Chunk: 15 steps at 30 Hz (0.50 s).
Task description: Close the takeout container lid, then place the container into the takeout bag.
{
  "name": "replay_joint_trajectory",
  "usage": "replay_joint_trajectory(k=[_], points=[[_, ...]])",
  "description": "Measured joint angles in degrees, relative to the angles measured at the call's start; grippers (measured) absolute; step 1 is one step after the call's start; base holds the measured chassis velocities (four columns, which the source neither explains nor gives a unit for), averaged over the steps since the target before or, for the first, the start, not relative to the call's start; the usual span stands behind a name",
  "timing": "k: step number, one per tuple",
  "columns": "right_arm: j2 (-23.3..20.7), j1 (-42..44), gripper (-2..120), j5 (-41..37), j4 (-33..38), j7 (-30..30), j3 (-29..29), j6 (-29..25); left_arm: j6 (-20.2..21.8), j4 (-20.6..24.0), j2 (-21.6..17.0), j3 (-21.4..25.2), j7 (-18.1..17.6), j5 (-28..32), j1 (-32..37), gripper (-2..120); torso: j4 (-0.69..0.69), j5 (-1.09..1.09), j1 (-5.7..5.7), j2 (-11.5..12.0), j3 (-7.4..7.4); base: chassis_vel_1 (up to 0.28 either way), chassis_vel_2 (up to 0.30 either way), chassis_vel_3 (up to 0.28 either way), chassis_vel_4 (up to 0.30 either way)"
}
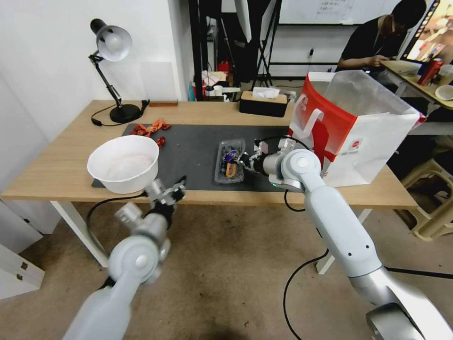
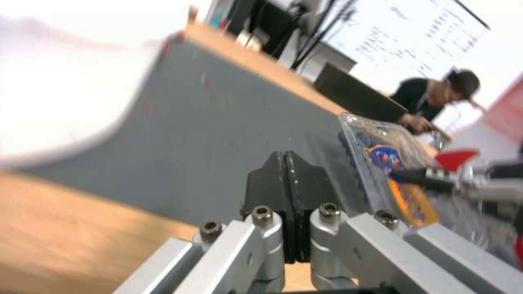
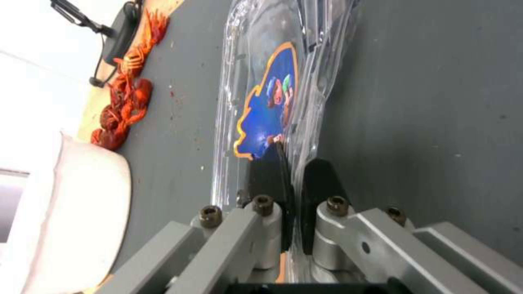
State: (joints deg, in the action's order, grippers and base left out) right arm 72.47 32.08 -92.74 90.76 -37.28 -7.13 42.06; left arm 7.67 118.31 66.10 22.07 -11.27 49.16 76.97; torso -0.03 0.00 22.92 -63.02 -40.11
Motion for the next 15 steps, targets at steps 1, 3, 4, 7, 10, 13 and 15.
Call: replay_joint_trajectory(k=[1, 3, 4, 7, 10, 13, 15], points=[[0.0, 0.0, 0, 0.0, 0.0, 0.0, 0.0, 0.0, 0.0, 0.0, 0.0, 0.0, 0.0, 0.0, 0.0, 0, 0.0, 0.0, 0.0, 0.0, 0.0, 0.0, 0.0, 0.0, 0.0], [-0.6, 0.7, 0, -0.3, 0.8, 0.5, -0.9, -0.1, -2.2, 0.1, -1.4, 0.7, 3.0, -8.4, 2.4, 7, 0.06, -0.01, 0.0, 0.0, 0.0, 0.0, 0.0, 0.0, 0.0], [-0.9, 1.0, 0, -0.5, 1.2, 0.6, -1.3, -0.2, -3.7, -0.3, -1.9, 1.2, 3.7, -14.4, 3.6, 12, 0.06, 0.01, 0.0, 0.0, 0.01, 0.0, 0.0, 0.0, 0.0], [-1.5, 1.9, 0, -0.9, 2.0, 0.7, -2.4, -0.5, -5.2, -1.3, -2.3, 1.8, 4.2, -22.7, 5.5, 22, 0.02, 0.0, 0.0, 0.0, 0.0, 0.0, 0.0, 0.0, 0.0], [-2.1, 2.9, 0, -1.2, 2.9, 0.7, -3.5, -0.9, -5.3, -2.2, -2.5, 1.8, 2.7, -26.1, 6.5, 31, 0.05, 0.0, 0.0, 0.0, 0.01, 0.0, 0.0, 0.0, 0.0], [-2.3, 3.4, 0, -1.4, 3.2, 1.3, -4.0, -1.2, -6.8, -3.4, -2.3, 2.3, 1.6, -29.8, 8.0, 41, 0.07, 0.0, 0.0, 0.0, 0.01, 0.0, 0.0, 0.0, 0.0], [-2.4, 3.7, 0, -1.7, 3.6, 2.0, -4.3, -1.6, -6.8, -3.5, -2.0, 2.7, 0.0, -31.2, 9.7, 50, 0.02, 0.01, 0.0, 0.0, 0.01, 0.0, 0.0, 0.0, 0.0]])
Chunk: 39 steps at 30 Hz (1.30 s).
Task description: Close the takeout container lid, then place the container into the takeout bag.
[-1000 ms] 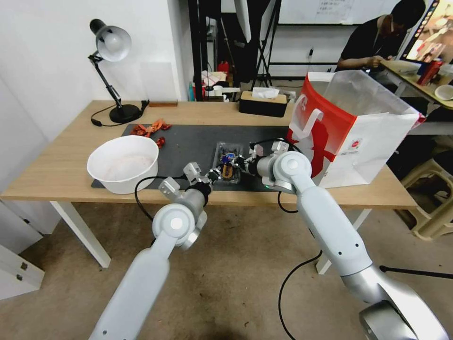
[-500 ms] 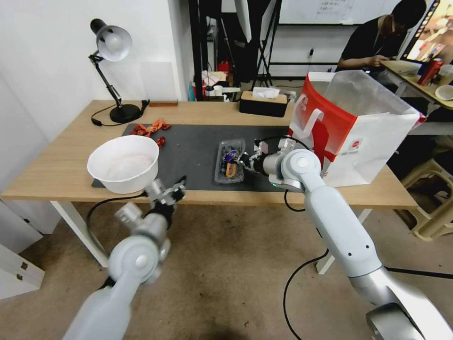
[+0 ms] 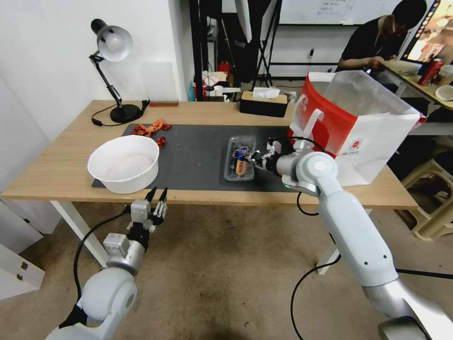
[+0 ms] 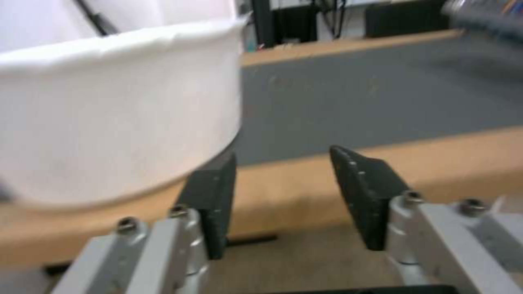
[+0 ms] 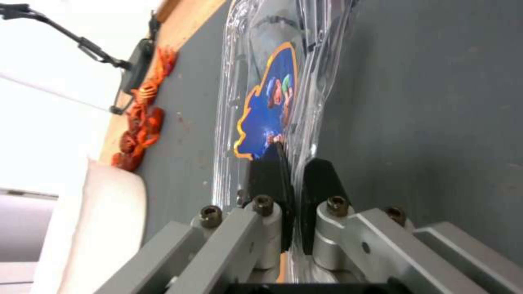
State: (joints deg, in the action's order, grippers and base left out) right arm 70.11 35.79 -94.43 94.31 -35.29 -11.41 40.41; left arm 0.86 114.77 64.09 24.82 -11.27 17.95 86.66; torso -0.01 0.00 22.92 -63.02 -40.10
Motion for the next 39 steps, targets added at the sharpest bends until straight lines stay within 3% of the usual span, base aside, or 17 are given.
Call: replay_joint_trajectory(k=[1, 6, 14, 22, 25, 30, 39], points=[[0.0, 0.1, 0, -0.2, 0.3, 0.6, -0.2, -0.5, 0.3, -0.1, 0.3, 0.1, -1.9, -0.7, 0.8, 56, 0.0, -0.01, -0.01, 0.0, 0.0, 0.0, 0.0, 0.0, 0.0], [-0.2, 0.2, 0, 0.3, 3.2, 3.2, -0.8, -3.0, 0.4, 0.1, 1.2, 0.8, -4.0, -0.7, 2.9, 72, 0.0, 0.0, 0.0, 0.0, 0.0, 0.0, 0.0, 0.0, 0.0], [-5.2, -2.0, 0, 14.5, 13.4, 13.1, -2.1, -14.2, -1.1, -0.1, 2.5, 1.5, -3.9, -0.9, 5.2, 98, 0.02, 0.0, 0.0, 0.0, 0.0, 0.0, 0.0, 0.0, 0.0], [-12.2, -4.7, 0, 32.2, 16.2, 12.7, -4.1, -21.6, -2.3, -0.6, 3.5, 1.3, -3.9, -0.6, 5.9, 100, 0.01, 0.01, -0.01, 0.0, 0.0, 0.0, 0.0, 0.0, 0.0], [-17.1, -4.4, 0, 41.3, 15.3, 10.2, -5.9, -24.6, -3.7, -1.5, 4.0, 0.4, -3.4, -0.5, 5.8, 100, 0.03, 0.01, -0.01, 0.0, 0.0, 0.0, 0.0, 0.0, 0.0], [-19.4, -1.9, 0, 45.7, 14.7, 8.6, -8.4, -25.8, -4.1, -2.0, 4.2, 0.0, -2.9, -0.2, 5.3, 100, 0.02, -0.01, 0.0, 0.0, 0.0, 0.0, 0.0, 0.0, 0.0], [-20.1, 2.5, 1, 42.8, 16.3, 5.4, -12.9, -24.3, -4.2, -1.8, 4.1, 0.1, -2.9, -0.1, 5.7, 100, 0.02, 0.0, 0.0, 0.0, 0.0, 0.0, 0.0, 0.0, 0.0]])
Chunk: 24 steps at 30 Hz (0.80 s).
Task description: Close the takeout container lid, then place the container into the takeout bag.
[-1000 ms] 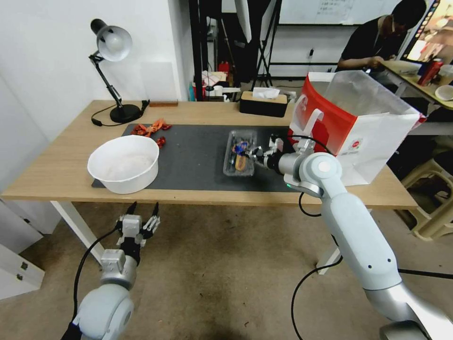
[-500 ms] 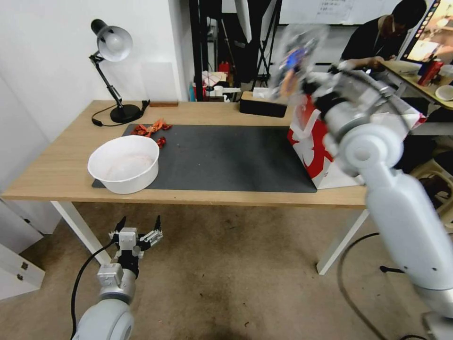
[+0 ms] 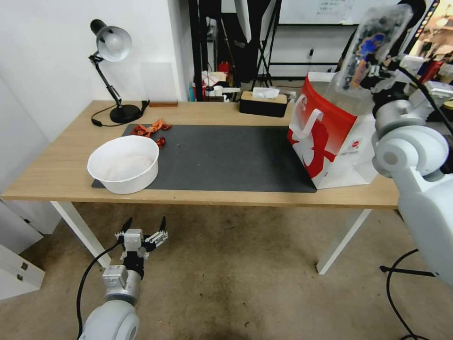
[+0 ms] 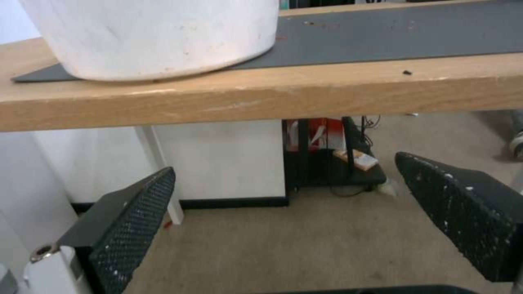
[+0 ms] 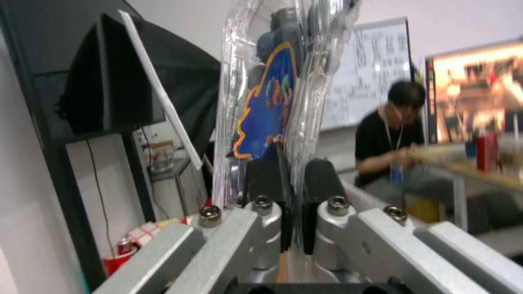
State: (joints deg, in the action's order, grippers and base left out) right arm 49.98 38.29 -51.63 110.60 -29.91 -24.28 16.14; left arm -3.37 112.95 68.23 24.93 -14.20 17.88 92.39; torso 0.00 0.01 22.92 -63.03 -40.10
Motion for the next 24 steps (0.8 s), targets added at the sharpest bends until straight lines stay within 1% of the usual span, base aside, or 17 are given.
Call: replay_joint_trajectory(k=[2, 3, 4, 5, 7, 8, 11, 12, 14, 16, 17, 18, 20, 21, 22, 23, 24], points=[[0.2, 1.0, 11, -3.8, 0.2, -1.0, -1.0, 0.0, 0.0, 0.0, -0.1, 0.0, 0.0, 0.0, 0.3, 100, -0.01, 0.0, 0.0, 0.0, 0.0, 0.0, 0.0, 0.0, 0.0], [0.5, 1.5, 14, -5.9, 0.2, -1.6, -1.6, 0.0, -0.1, 0.0, -0.1, 0.0, 0.0, 0.0, 0.3, 100, -0.01, 0.0, 0.0, 0.0, 0.0, 0.0, 0.0, 0.0, 0.0], [0.5, 1.5, 14, -5.9, 0.2, -1.6, -1.6, 0.0, -0.1, 0.0, -0.1, 0.0, 0.0, 0.0, 0.3, 100, -0.01, 0.0, 0.0, 0.0, 0.0, 0.0, 0.0, 0.0, 0.0], [0.7, 1.7, 21, -7.0, 0.0, -2.0, -1.9, 0.0, -0.1, 0.0, -0.1, 0.0, -0.1, 0.0, 0.3, 100, -0.01, -0.01, 0.0, 0.0, 0.0, 0.0, 0.0, 0.0, 0.0], [1.1, 2.4, 29, -8.3, -0.4, -2.6, -2.4, 0.1, 0.0, 0.0, -0.1, 0.0, -0.4, 0.0, 0.3, 100, 0.0, -0.01, 0.0, 0.0, 0.0, 0.0, 0.0, 0.0, 0.0], [1.1, 2.4, 29, -8.3, -0.4, -2.6, -2.4, 0.1, 0.0, 0.0, -0.1, 0.0, -0.4, 0.0, 0.3, 100, 0.0, -0.01, 0.0, 0.0, 0.0, 0.0, 0.0, 0.0, 0.0], [1.6, 3.0, 42, -8.4, -1.5, -3.0, -2.5, 0.0, 0.2, 0.1, -0.1, -0.1, -0.7, -0.3, 0.3, 100, 0.0, 0.0, 0.0, 0.0, -0.01, 0.0, 0.0, 0.0, 0.0], [1.6, 3.0, 42, -8.4, -1.5, -3.0, -2.5, 0.0, 0.2, 0.1, -0.1, -0.1, -0.7, -0.3, 0.3, 100, 0.0, 0.0, 0.0, 0.0, -0.01, 0.0, 0.0, 0.0, 0.0], [2.0, 3.0, 52, -7.5, -2.0, -3.1, -2.5, -0.1, 0.7, 0.2, -0.1, -0.1, -0.9, -0.4, 0.2, 100, -0.01, -0.02, 0.0, 0.0, -0.01, 0.0, 0.0, 0.0, 0.0], [2.0, 3.1, 62, -5.6, -2.3, -2.1, -2.4, -0.6, 0.9, 0.3, -0.1, -0.1, -1.1, -0.5, 0.2, 100, -0.01, -0.01, 0.0, 0.0, -0.01, 0.0, 0.0, 0.0, 0.0], [2.0, 3.1, 62, -5.6, -2.3, -2.1, -2.4, -0.6, 0.9, 0.3, -0.1, -0.1, -1.1, -0.5, 0.2, 100, -0.01, -0.01, 0.0, 0.0, -0.01, 0.0, 0.0, 0.0, 0.0], [1.9, 3.3, 65, -5.0, -2.3, -1.2, -2.3, -1.1, 0.9, 0.4, -0.1, -0.1, -1.1, -0.4, 0.1, 100, -0.01, -0.01, 0.0, 0.0, -0.01, 0.0, 0.0, 0.0, 0.0], [1.3, 3.8, 77, -4.4, -1.4, 0.9, -2.1, -2.0, 1.0, 0.6, -0.1, 0.0, -1.1, -0.3, -0.1, 100, -0.01, 0.01, 0.01, 0.0, -0.01, 0.0, 0.0, 0.0, 0.0], [1.3, 3.8, 77, -4.4, -1.4, 0.9, -2.1, -2.0, 1.0, 0.6, -0.1, 0.0, -1.1, -0.3, -0.1, 100, -0.01, 0.01, 0.01, 0.0, -0.01, 0.0, 0.0, 0.0, 0.0], [0.8, 4.3, 80, -4.1, -0.4, 2.4, -2.0, -2.8, 1.0, 0.8, 0.0, 0.0, -0.9, -0.1, -0.2, 100, -0.01, -0.03, 0.0, 0.0, -0.01, 0.0, 0.0, 0.0, 0.0], [0.1, 5.1, 87, -3.6, 0.8, 4.4, -1.9, -3.9, 1.0, 1.0, 0.0, 0.1, -0.4, 0.2, -0.4, 100, -0.01, -0.01, 0.0, 0.0, -0.01, 0.0, 0.0, 0.0, 0.0], [-0.5, 5.8, 90, -3.1, 1.7, 6.1, -1.9, -4.9, 1.0, 1.1, 0.0, 0.1, -0.1, 0.4, -0.4, 100, -0.01, -0.01, 0.0, 0.0, -0.01, 0.0, 0.0, 0.0, 0.0]])
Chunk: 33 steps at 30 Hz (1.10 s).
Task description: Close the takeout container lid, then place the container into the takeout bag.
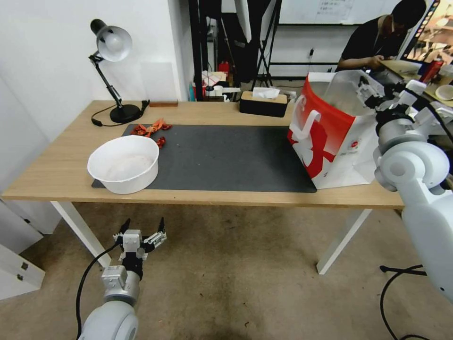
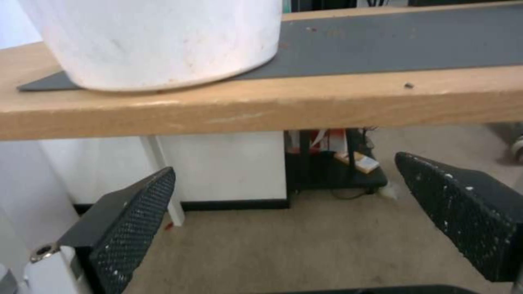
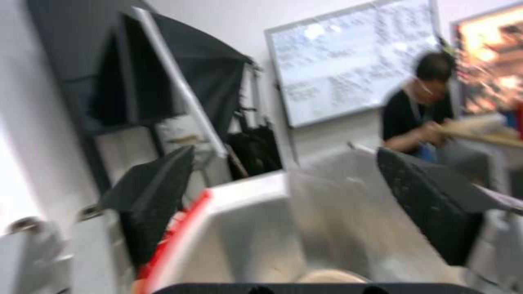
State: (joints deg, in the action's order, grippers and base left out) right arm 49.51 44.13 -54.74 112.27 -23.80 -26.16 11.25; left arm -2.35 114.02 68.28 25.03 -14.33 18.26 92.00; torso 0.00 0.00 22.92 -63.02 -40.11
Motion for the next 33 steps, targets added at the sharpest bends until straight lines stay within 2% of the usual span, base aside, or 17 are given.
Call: replay_joint_trajectory(k=[3, 5, 6, 8, 12, 14, 15, 18, 19, 22, 23, 25, 27, 30, 33], points=[[-1.3, 2.2, 98, 0.6, 2.1, 3.9, -0.3, -1.6, -0.3, 0.1, 0.0, 0.1, 0.8, 0.5, 0.1, 100, 0.0, 0.0, 0.0, 0.0, 0.0, 0.0, 0.0, 0.0, 0.0], [-2.8, 6.2, 100, 1.0, 4.9, 8.5, -1.1, -3.1, -0.9, 0.1, 0.2, 0.3, 1.6, 0.7, 0.2, 100, 0.0, -0.02, 0.0, 0.0, 0.0, 0.0, 0.0, 0.0, 0.0], [-2.8, 6.2, 100, 1.0, 4.9, 8.5, -1.1, -3.1, -0.9, 0.1, 0.2, 0.3, 1.6, 0.7, 0.2, 100, 0.0, -0.02, 0.0, 0.0, 0.0, 0.0, 0.0, 0.0, 0.0], [-3.8, 11.4, 100, 3.1, 8.0, 12.3, -2.0, -4.4, -1.6, 0.1, 0.3, 0.5, 2.6, 1.0, 0.4, 100, 0.02, 0.01, 0.0, 0.0, 0.01, 0.0, 0.0, 0.0, 0.0], [-3.3, 18.4, 100, 7.7, 12.2, 14.1, -2.6, -6.3, -2.6, 0.1, 0.6, 0.8, 3.8, 0.9, 0.9, 100, -0.02, -0.01, 0.0, 0.0, 0.01, 0.0, 0.0, 0.0, 0.0], [-1.7, 25.0, 100, 12.6, 14.1, 14.8, -3.3, -8.7, -3.3, 0.1, 0.7, 0.9, 4.2, 0.9, 1.3, 100, -0.02, -0.02, -0.01, 0.0, 0.01, 0.0, 0.0, 0.0, 0.0], [-1.7, 25.0, 100, 12.6, 14.1, 14.8, -3.3, -8.7, -3.3, 0.1, 0.7, 0.9, 4.2, 0.9, 1.3, 100, -0.02, -0.02, -0.01, 0.0, 0.01, 0.0, 0.0, 0.0, 0.0], [2.0, 34.9, 100, 19.8, 15.3, 15.8, -4.5, -12.5, -4.4, 0.2, 0.8, 1.0, 5.0, 0.3, 1.6, 100, 0.02, 0.0, -0.01, 0.0, 0.01, 0.0, 0.0, 0.0, 0.0], [2.0, 34.9, 100, 19.8, 15.3, 15.8, -4.5, -12.5, -4.4, 0.2, 0.8, 1.0, 5.0, 0.3, 1.6, 100, 0.02, 0.0, -0.01, 0.0, 0.01, 0.0, 0.0, 0.0, 0.0], [7.1, 43.9, 100, 27.0, 15.0, 16.0, -5.4, -17.0, -5.6, 0.2, 1.0, 0.8, 4.9, -0.4, 1.7, 100, -0.01, -0.02, 0.0, 0.0, 0.01, 0.0, 0.0, 0.0, 0.0], [7.1, 43.9, 100, 27.0, 15.0, 16.0, -5.4, -17.0, -5.6, 0.2, 1.0, 0.8, 4.9, -0.4, 1.7, 100, -0.01, -0.02, 0.0, 0.0, 0.01, 0.0, 0.0, 0.0, 0.0], [10.2, 49.7, 100, 31.2, 13.6, 16.1, -5.4, -20.5, -6.5, -0.1, 1.1, 0.4, 4.4, -0.7, 1.6, 100, 0.01, 0.0, -0.01, 0.0, 0.01, 0.0, 0.0, 0.0, 0.0], [11.0, 51.0, 100, 32.1, 13.2, 16.1, -5.3, -21.5, -6.6, -0.2, 1.1, 0.4, 4.4, -0.8, 1.6, 100, 0.01, -0.02, -0.01, 0.0, 0.01, 0.0, 0.0, 0.0, 0.0], [15.2, 56.0, 100, 35.7, 10.6, 16.7, -4.5, -26.0, -7.7, -0.3, 1.3, 0.1, 4.3, -0.8, 1.7, 100, 0.01, -0.02, -0.01, 0.0, 0.01, 0.0, 0.0, 0.0, 0.0], [17.2, 57.0, 100, 37.6, 9.1, 16.6, -3.3, -27.6, -8.0, -0.3, 1.2, 0.0, 4.4, -1.1, 1.8, 100, 0.0, -0.01, -0.01, 0.0, 0.01, 0.0, 0.0, 0.0, 0.0]])
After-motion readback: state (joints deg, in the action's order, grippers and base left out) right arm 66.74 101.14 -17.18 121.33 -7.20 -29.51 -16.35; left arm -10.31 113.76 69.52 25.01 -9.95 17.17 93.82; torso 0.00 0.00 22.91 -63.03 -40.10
